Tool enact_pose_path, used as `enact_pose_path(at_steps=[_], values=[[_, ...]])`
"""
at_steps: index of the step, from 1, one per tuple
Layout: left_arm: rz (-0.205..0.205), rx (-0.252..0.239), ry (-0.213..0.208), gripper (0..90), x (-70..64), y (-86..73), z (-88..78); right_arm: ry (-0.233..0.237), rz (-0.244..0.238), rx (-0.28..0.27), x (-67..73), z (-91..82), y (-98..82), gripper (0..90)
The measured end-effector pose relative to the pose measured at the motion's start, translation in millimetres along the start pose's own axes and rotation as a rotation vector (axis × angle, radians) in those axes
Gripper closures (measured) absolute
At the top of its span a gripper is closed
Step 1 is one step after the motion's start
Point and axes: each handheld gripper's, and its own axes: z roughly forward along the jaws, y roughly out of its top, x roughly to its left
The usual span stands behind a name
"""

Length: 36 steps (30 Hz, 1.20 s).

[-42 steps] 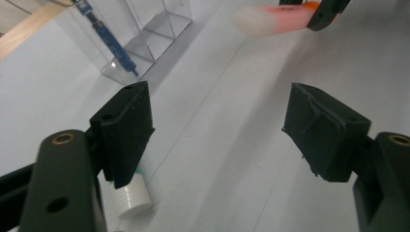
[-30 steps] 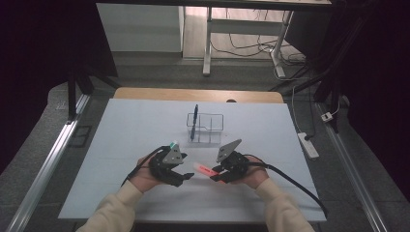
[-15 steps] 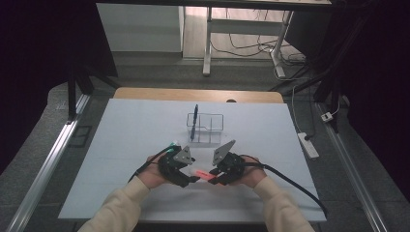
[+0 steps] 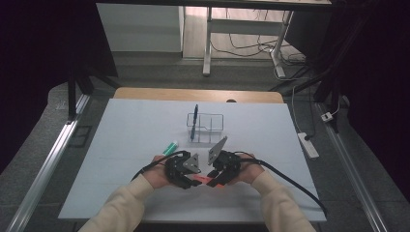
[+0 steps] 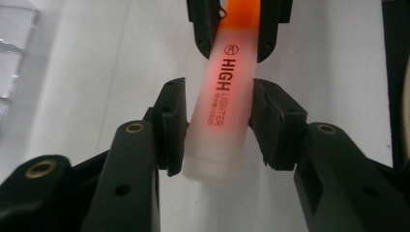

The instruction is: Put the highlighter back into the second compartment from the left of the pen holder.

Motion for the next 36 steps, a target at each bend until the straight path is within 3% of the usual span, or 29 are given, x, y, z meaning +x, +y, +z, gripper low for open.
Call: enact_pose_path(at_steps=[7, 10, 12, 15, 17, 21, 24, 26, 31, 36], values=[[0.006, 0.033, -0.049, 62.7, 0.1, -0.2, 6.7, 0.015, -0.034, 0.026, 1.4, 0.1, 2.9, 66.2], [0.037, 0.050, -0.066, 64.3, 1.3, -0.3, 7.4, 0.022, -0.044, 0.036, 2.9, -0.5, 4.0, 66.1], [0.019, 0.053, -0.060, 64.6, 2.0, -1.1, 6.4, 0.021, -0.043, 0.026, 2.6, -0.8, 3.7, 65.8], [-0.025, 0.020, -0.067, 64.8, 3.7, -3.9, 6.1, -0.002, -0.053, -0.002, 1.0, -3.1, 3.3, 64.4], [-0.047, 0.014, -0.054, 64.9, 5.6, -6.0, 4.8, -0.034, -0.045, -0.028, 0.3, -5.5, 2.5, 61.8], [-0.088, -0.015, -0.026, 64.9, 11.0, -13.0, -0.2, -0.090, 0.032, -0.108, -0.9, -14.1, -2.8, 53.0], [-0.123, -0.051, 0.007, 64.9, 15.9, -18.5, -6.4, -0.150, 0.082, -0.205, -1.7, -23.2, -9.7, 48.0], [-0.146, -0.076, 0.031, 64.9, 18.1, -21.8, -10.8, -0.189, 0.132, -0.275, -1.2, -29.3, -13.8, 46.8], [-0.188, -0.139, 0.095, 64.9, 21.2, -29.6, -22.2, -0.331, 0.199, -0.413, 2.2, -38.4, -25.2, 41.0], [-0.229, -0.208, 0.135, 64.9, 23.1, -36.4, -30.7, -0.396, 0.268, -0.548, 6.3, -43.4, -41.5, 40.3]])
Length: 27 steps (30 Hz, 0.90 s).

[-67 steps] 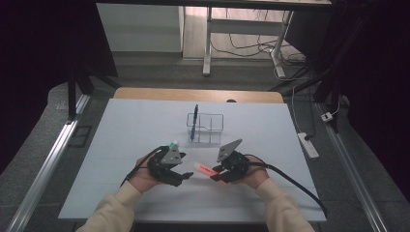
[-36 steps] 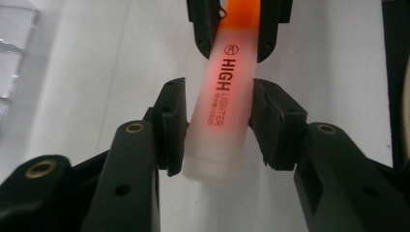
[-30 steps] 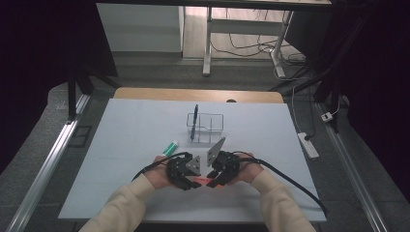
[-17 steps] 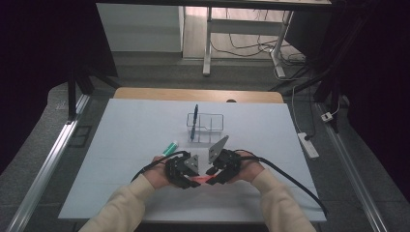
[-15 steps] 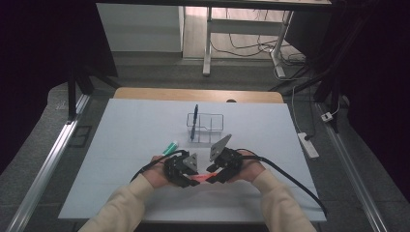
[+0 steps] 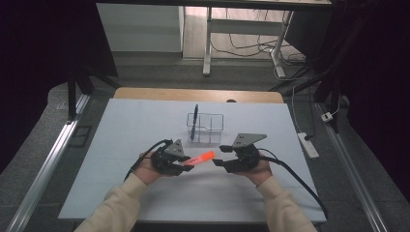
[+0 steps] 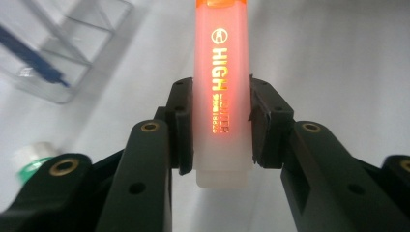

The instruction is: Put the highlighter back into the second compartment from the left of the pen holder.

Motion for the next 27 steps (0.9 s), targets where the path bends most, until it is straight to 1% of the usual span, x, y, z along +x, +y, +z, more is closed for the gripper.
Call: enact_pose_path(at_steps=[2, 4, 6, 8, 10, 13, 14, 16, 20, 22, 24, 26, 27], values=[[-0.017, -0.022, 0.004, 64.9, 1.0, -0.4, -1.9, 0.006, 0.039, -0.034, 0.1, -2.3, -6.2, 40.3], [-0.028, -0.044, 0.017, 64.9, 0.9, -0.4, -2.7, 0.009, 0.061, -0.048, 1.2, -1.3, -11.7, 40.0], [-0.038, -0.069, 0.015, 64.9, 0.3, 0.0, -3.3, 0.022, 0.082, -0.068, 2.1, 0.7, -15.2, 40.4], [-0.041, -0.089, 0.016, 64.9, -0.6, 0.7, -3.9, 0.037, 0.108, -0.099, 3.0, 3.5, -16.6, 40.7], [-0.037, -0.106, 0.008, 64.8, -1.5, 1.1, -3.8, 0.052, 0.126, -0.124, 4.2, 6.1, -17.0, 41.0], [-0.030, -0.121, 0.000, 64.8, -3.6, 2.3, -2.2, 0.056, 0.139, -0.157, 4.9, 8.1, -16.7, 42.8], [-0.027, -0.129, 0.001, 64.8, -4.6, 2.6, -1.6, 0.061, 0.147, -0.167, 4.8, 8.2, -16.4, 43.1], [-0.024, -0.146, -0.013, 64.8, -5.9, 3.3, -0.5, 0.075, 0.165, -0.185, 4.1, 8.9, -16.0, 44.5], [-0.013, -0.160, -0.016, 64.7, -9.1, 4.9, 2.3, 0.092, 0.176, -0.220, 4.2, 10.8, -14.8, 47.5], [-0.016, -0.162, -0.018, 64.7, -9.8, 4.9, 4.1, 0.106, 0.185, -0.238, 3.5, 11.1, -14.1, 49.2], [-0.019, -0.169, -0.023, 64.7, -9.3, 4.3, 5.0, 0.103, 0.186, -0.244, 3.2, 10.5, -13.7, 52.2], [-0.030, -0.180, -0.028, 64.6, -8.9, 3.8, 6.2, 0.109, 0.183, -0.249, 2.7, 10.2, -13.5, 54.2], [-0.029, -0.180, -0.029, 64.6, -8.9, 3.4, 6.9, 0.110, 0.182, -0.253, 2.8, 10.1, -13.4, 54.4]])
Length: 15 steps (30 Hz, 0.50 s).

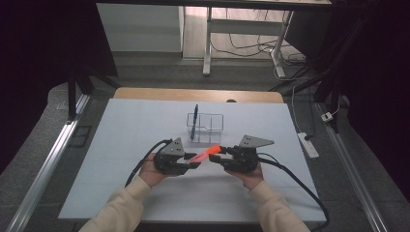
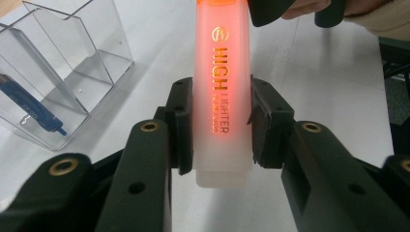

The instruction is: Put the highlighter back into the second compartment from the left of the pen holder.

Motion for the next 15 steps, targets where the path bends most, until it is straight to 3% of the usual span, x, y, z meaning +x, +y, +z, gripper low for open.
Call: enact_pose_path(at_steps=[10, 15], values=[[0.024, 0.041, 0.036, 64.7, -5.1, 0.0, 13.3, 0.028, 0.040, -0.019, -2.7, 3.7, 0.1, 55.8], [0.057, 0.071, 0.097, 64.7, -11.2, 1.6, 22.3, 0.037, 0.045, -0.031, -3.1, 4.5, 0.5, 61.1]])
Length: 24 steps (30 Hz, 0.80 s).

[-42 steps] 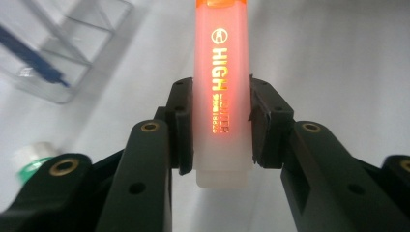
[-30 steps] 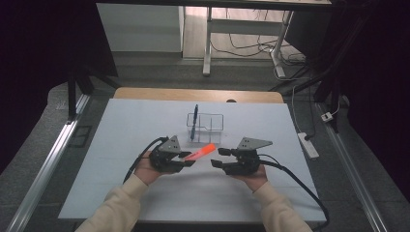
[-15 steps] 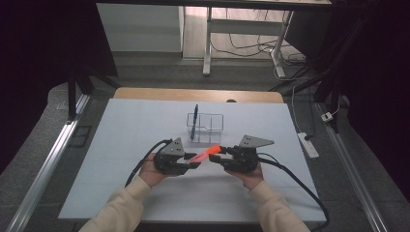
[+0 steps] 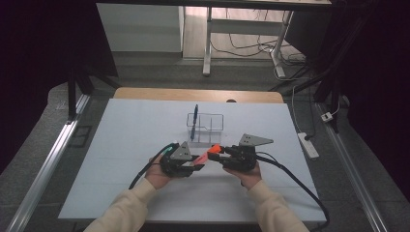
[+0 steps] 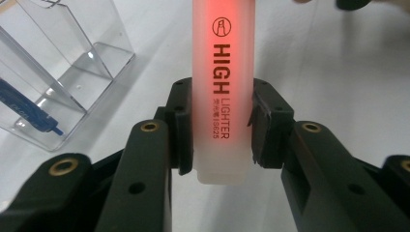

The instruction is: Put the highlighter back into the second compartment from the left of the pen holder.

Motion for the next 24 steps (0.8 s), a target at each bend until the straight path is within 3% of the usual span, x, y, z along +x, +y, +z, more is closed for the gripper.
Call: enact_pose_path(at_steps=[3, 10, 15, 19, 24], values=[[0.015, 0.014, 0.048, 64.7, -4.7, 2.0, 4.1, 0.019, 0.029, -0.011, -1.4, 0.2, 1.1, 65.9], [-0.015, 0.000, 0.034, 63.2, -3.4, 1.3, 7.2, 0.031, 0.041, -0.021, -1.2, 0.8, 1.4, 68.3], [-0.028, -0.006, 0.018, 54.3, -2.5, 1.1, 7.8, 0.018, 0.034, -0.029, -1.2, 0.0, 2.0, 68.5], [-0.029, -0.004, 0.011, 42.0, -3.0, 1.1, 7.1, 0.011, 0.022, -0.034, -0.7, -0.9, 2.6, 68.6], [-0.057, -0.024, 0.022, 35.2, -0.5, -0.6, -0.7, -0.008, 0.002, -0.041, -0.5, -4.3, 4.7, 68.6]])
